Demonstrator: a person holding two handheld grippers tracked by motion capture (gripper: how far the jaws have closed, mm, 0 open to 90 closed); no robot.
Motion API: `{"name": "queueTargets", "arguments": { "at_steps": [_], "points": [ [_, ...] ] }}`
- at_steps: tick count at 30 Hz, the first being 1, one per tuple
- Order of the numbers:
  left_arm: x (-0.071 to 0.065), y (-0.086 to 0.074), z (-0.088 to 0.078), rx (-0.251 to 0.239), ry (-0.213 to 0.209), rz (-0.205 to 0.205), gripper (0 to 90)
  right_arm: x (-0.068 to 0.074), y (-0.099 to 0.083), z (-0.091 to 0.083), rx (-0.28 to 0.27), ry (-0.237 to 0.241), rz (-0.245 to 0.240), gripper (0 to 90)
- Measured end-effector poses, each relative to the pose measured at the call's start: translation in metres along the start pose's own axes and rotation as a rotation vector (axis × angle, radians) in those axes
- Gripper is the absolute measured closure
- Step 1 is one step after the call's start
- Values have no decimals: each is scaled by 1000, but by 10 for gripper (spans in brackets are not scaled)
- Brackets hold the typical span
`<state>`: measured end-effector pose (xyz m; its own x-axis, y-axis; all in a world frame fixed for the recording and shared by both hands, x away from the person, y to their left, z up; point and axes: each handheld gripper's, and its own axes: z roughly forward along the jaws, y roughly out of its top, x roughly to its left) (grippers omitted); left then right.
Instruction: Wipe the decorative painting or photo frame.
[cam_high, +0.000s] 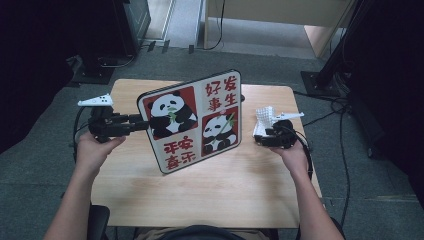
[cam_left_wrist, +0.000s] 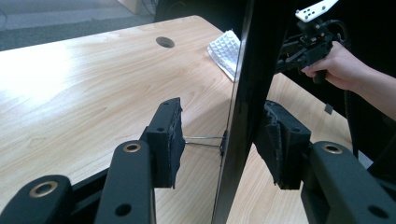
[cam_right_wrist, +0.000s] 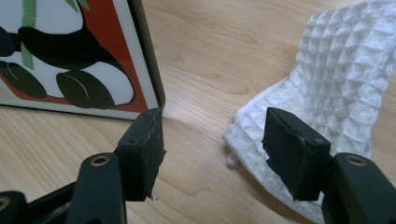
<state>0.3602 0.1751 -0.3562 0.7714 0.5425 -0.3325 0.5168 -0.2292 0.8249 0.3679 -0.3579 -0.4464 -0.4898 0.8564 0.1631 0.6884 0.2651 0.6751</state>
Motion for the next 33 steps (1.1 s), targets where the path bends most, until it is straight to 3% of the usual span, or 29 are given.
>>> {"name": "queueTargets", "arguments": {
  "at_steps": [24,33],
  "points": [
    [4,-8,4,-7,83,0,488,0,0,4,11,-2,-15,383],
    [8,-12,7,-3,83,-12,482,-1,0,4,11,-9,-17,383]
  ]
}}
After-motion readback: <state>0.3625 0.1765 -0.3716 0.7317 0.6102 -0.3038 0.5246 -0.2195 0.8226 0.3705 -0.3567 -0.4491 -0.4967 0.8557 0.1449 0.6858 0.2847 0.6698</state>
